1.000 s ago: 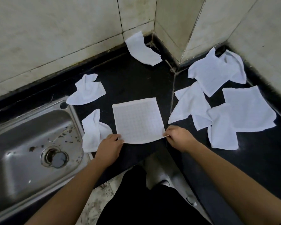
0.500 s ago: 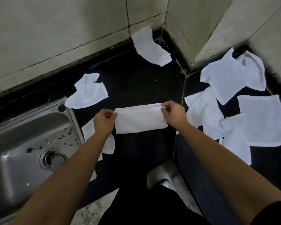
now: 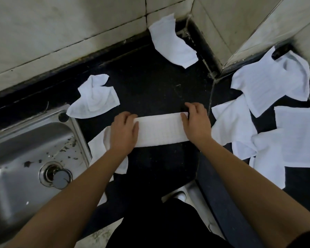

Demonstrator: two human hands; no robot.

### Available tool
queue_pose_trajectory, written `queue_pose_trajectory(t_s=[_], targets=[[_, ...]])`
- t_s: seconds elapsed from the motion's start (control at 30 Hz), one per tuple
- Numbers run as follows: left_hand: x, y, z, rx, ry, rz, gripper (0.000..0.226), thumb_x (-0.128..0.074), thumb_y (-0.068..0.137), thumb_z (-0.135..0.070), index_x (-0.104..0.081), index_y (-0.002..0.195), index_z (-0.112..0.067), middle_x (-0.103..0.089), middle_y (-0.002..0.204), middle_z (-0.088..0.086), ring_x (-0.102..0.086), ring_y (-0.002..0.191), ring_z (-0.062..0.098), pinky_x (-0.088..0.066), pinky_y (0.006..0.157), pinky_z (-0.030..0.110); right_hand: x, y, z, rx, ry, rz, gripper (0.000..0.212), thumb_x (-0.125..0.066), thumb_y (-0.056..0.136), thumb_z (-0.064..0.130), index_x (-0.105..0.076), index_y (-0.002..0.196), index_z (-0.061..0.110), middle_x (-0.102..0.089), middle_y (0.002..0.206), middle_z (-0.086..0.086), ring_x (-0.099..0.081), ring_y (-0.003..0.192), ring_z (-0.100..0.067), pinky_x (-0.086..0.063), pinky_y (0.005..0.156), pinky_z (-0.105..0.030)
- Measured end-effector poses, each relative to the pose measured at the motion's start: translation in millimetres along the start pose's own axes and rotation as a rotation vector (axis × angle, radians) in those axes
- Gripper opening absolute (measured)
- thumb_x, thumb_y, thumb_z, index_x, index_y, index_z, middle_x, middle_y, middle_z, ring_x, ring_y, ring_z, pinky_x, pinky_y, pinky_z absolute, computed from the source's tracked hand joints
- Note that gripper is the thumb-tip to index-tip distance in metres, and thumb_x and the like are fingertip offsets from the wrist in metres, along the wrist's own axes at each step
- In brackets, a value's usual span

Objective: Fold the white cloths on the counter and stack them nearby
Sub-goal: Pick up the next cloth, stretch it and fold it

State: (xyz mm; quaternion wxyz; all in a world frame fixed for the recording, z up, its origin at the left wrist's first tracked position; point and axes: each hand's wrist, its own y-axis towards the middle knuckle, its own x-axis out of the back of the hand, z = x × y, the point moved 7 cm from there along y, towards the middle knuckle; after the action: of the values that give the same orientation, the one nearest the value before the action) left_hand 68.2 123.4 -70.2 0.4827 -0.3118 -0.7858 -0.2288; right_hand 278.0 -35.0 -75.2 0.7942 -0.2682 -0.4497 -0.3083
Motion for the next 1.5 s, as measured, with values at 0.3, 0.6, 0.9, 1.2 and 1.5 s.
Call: queue_pose_trajectory(t_s=[0.3,0.6,0.9,1.2,1.5], targets=[[-63,-34,4,-0.126,0.356,0.375,0.071,-0.008,0.098,-0.064,-0.002,0.158,-0.027,0.006,0.165,0.016,0.002,0.152,0.031,-0.007,0.120,0.057,-37,-35,-24,0.082,-0.403,0.229,0.085,-0.013,0.094,0.072,0.006,0.159,0.020,0.014,0.165,-0.017,0.009,0.153,-0.034,0.002,0.123,-0.055],[-59,-19,-20,-0.240,0.354,0.398,0.076,-0.005,0.094,-0.071,0.007,0.157,-0.029,0.016,0.164,0.013,0.011,0.151,0.030,0.001,0.117,0.063,-6,-36,-24,-0.297,0.046,0.141,0.060,-0.055,0.094,0.055,-0.049,0.132,0.008,-0.062,0.120,-0.012,-0.061,0.109,-0.031,-0.051,0.086,-0.041],[-79,-26,-40,-0.277,0.416,0.513,0.084,0.004,0.090,-0.072,0.016,0.155,-0.020,0.022,0.162,0.016,0.017,0.150,0.031,0.007,0.117,0.063,-9,-41,-47,-0.551,0.586,0.445,0.024,-0.081,0.082,0.035,-0.071,0.084,0.013,-0.071,0.085,-0.001,-0.070,0.070,-0.012,-0.056,0.059,-0.025],[-55,-23,-42,-0.173,0.159,0.374,0.077,-0.017,0.097,-0.067,0.001,0.157,-0.022,0.010,0.164,0.013,0.010,0.152,0.028,0.003,0.120,0.055,12,-50,-32,-0.600,0.832,0.405,0.010,-0.077,0.086,0.022,-0.073,0.094,0.025,-0.074,0.094,0.003,-0.064,0.079,-0.010,-0.051,0.062,-0.017],[-6,-33,72,0.964,-0.907,0.002,0.027,-0.044,0.102,-0.028,-0.056,0.120,-0.013,-0.062,0.119,0.009,-0.059,0.100,0.016,-0.046,0.082,0.029,1,-46,95,0.047,0.331,0.042,0.029,-0.066,0.090,0.022,-0.066,0.119,0.022,-0.062,0.102,0.003,-0.057,0.084,-0.007,-0.045,0.075,-0.021]])
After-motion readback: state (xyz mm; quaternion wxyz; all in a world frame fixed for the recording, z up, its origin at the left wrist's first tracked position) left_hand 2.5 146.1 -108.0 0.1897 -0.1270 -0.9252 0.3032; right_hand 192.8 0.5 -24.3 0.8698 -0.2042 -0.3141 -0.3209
